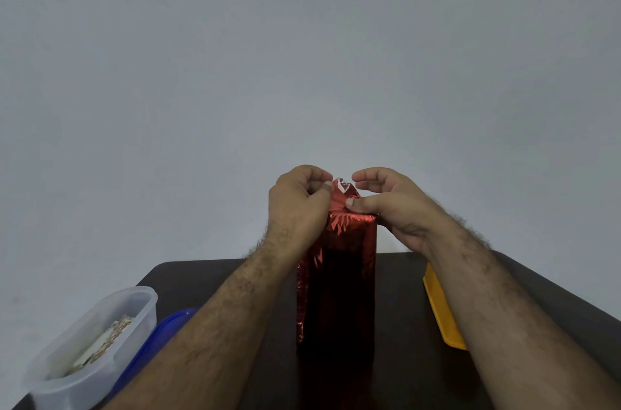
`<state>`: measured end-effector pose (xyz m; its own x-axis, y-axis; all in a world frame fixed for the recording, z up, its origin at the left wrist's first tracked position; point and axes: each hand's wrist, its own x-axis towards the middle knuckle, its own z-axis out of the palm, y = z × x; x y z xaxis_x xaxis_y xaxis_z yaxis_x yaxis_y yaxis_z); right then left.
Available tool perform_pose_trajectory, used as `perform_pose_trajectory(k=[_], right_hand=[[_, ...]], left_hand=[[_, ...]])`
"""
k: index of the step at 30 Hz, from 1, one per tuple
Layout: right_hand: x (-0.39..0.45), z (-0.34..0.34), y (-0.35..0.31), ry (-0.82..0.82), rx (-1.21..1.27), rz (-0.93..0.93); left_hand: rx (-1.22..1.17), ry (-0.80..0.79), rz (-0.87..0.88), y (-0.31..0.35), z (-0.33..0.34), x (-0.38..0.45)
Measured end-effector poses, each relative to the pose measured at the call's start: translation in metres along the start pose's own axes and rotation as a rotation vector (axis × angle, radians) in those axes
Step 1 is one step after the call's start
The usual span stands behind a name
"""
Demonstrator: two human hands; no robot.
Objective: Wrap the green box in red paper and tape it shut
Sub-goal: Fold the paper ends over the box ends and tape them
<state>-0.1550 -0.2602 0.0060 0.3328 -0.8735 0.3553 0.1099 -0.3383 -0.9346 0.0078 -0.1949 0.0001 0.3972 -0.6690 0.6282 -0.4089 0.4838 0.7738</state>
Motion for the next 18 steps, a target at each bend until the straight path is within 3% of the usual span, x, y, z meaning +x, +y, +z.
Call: perform_pose_trajectory(k=[9, 18], right_hand=[[-0.005, 0.012, 0.003, 0.028, -0.094, -0.129], [-0.005, 0.019, 0.002, 0.020, -0.040, -0.112]], left_hand=[[-0.277, -0.017, -0.189, 0.004, 0.002, 0.002], [-0.131, -0.045, -0.108, -0.007, -0.004, 0.006]])
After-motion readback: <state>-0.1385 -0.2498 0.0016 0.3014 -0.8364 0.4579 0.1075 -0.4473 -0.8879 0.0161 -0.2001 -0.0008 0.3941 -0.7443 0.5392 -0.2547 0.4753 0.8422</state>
